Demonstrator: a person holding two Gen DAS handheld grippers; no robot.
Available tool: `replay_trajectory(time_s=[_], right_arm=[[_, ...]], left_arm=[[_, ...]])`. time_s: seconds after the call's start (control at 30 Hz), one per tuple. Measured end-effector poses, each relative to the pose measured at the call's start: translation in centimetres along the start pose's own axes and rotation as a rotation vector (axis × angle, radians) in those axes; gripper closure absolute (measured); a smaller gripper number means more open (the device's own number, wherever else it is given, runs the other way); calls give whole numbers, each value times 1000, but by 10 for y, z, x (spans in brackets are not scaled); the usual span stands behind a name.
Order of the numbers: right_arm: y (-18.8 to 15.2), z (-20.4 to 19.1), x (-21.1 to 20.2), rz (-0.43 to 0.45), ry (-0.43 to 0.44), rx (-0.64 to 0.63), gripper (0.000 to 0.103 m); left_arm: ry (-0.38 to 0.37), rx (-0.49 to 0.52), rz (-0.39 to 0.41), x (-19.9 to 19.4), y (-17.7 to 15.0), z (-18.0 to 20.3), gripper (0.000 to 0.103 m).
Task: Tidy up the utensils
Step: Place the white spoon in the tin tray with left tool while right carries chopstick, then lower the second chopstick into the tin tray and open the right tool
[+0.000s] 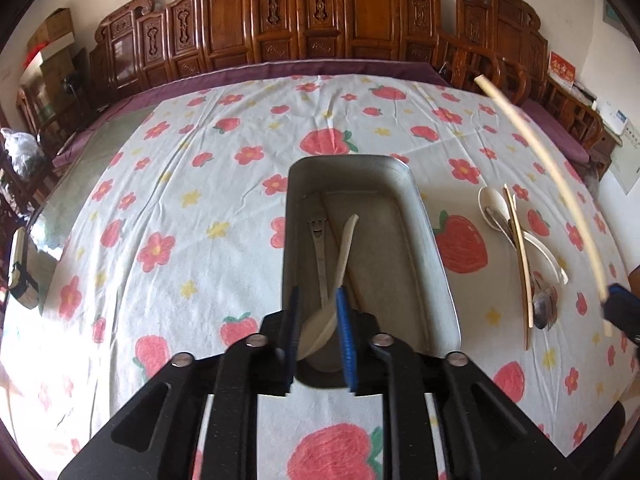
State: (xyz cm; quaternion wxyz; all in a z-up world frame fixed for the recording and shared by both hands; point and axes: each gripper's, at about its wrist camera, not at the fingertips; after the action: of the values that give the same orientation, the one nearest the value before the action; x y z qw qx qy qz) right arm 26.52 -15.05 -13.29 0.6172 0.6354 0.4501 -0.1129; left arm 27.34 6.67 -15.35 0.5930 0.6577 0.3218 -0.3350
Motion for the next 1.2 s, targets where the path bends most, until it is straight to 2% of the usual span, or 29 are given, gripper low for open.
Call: replay_trajectory(time_s=[0.3,0.6,1.03,1.2], right_arm=[[7,-34,34,-30,-2,0,97],[13,-66,69,-66,-5,-10,97],[25,-73,111,-106,-32,22,97],[26,-73,122,-127,-14,41,94]], left_arm=[[-12,23,79,-37,-24,-23,81],[-14,-4,120,-51,-42,-45,81],[-9,-26,152,-55,-47,-60,81],[-9,-30,154,-56,-48,-61,81]])
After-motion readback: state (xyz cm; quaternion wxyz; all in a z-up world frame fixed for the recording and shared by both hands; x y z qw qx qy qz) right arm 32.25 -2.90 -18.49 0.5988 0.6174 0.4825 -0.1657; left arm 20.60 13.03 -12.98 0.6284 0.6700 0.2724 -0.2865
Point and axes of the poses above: each gripper's, at about its wrist camera, not at the fingertips, and x roughly the way its jaws point, z to its right, y to its top, and after that the axes turned 5 degrees about x, right-handed
